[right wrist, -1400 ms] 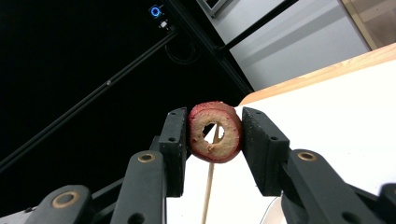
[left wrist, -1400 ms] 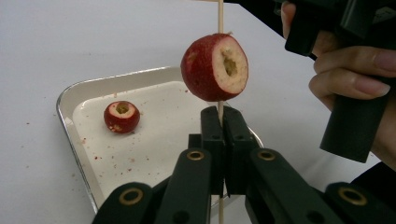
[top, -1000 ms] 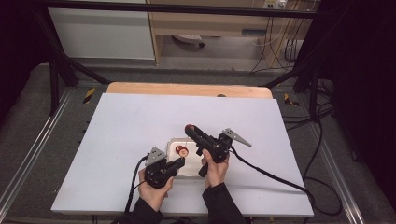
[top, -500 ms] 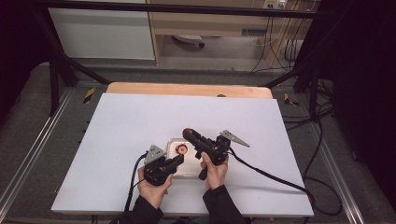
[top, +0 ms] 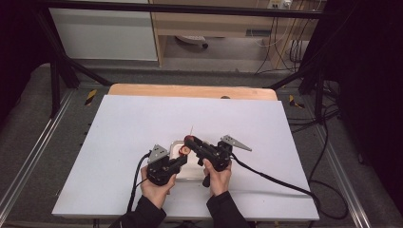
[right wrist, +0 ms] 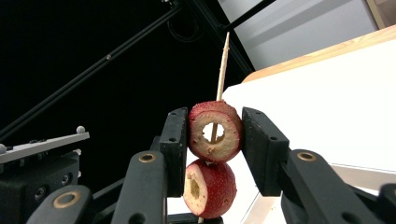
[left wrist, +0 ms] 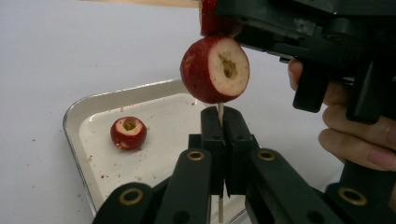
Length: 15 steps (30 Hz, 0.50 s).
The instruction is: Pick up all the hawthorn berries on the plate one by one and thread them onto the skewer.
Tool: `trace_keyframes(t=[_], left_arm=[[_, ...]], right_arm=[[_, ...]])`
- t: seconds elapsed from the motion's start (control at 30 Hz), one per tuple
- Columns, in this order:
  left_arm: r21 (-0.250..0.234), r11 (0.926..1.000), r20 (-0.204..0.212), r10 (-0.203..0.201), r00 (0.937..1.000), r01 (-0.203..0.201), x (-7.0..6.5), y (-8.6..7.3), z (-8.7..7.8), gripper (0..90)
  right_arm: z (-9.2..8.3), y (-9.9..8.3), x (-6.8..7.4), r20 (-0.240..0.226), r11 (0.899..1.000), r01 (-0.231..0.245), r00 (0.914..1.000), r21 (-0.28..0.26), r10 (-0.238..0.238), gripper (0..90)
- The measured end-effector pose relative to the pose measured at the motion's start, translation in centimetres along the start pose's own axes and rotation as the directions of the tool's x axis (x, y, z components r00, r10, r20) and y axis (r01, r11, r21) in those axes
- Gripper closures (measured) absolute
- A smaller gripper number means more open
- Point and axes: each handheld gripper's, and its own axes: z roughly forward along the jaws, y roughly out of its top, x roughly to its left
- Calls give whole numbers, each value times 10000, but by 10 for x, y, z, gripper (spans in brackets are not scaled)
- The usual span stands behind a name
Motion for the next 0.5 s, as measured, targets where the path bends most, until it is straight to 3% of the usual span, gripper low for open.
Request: trace_keyframes(t=[0.27, 0.5], left_arm=[[49, 9996, 110, 263, 9996, -263, 4, -2, -1, 885], [286, 9973, -64, 676, 9977, -673, 18, -7, -12, 885]], right_arm=[[0, 0, 0, 28, 9995, 18, 10000, 300, -19, 616], [-8, 10, 3, 441, 9934, 916, 9945, 686, -948, 427]])
